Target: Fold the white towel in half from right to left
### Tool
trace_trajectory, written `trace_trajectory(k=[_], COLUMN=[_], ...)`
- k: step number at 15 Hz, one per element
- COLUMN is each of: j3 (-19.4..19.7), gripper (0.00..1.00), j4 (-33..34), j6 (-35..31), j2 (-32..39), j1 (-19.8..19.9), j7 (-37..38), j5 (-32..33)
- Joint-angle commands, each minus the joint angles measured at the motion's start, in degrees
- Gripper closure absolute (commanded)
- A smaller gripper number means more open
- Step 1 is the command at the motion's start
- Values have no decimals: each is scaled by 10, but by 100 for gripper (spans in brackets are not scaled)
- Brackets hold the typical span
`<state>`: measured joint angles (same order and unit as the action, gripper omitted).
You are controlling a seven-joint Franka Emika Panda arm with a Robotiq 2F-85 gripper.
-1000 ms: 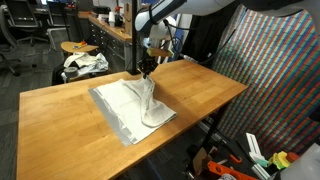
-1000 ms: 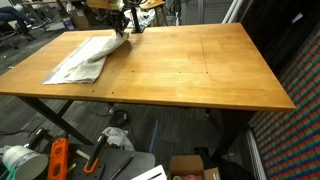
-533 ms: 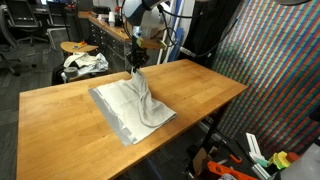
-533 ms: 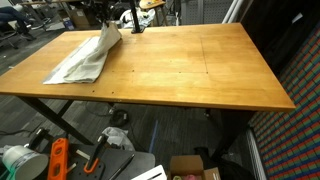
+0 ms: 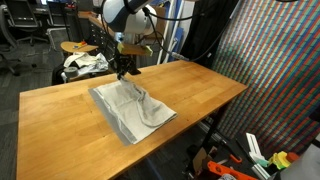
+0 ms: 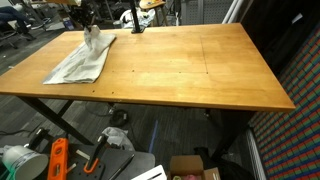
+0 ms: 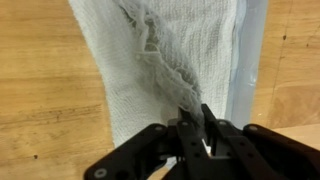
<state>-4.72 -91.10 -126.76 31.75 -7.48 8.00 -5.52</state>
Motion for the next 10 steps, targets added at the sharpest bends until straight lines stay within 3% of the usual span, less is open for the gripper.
trace_trajectory(k=[1, 10], j3=[5, 28], gripper=[83, 83], j4=[-13, 17], j6=[-21, -64], j2=[-6, 30], j1=[-27, -86], j7=[40, 167], j5=[13, 53])
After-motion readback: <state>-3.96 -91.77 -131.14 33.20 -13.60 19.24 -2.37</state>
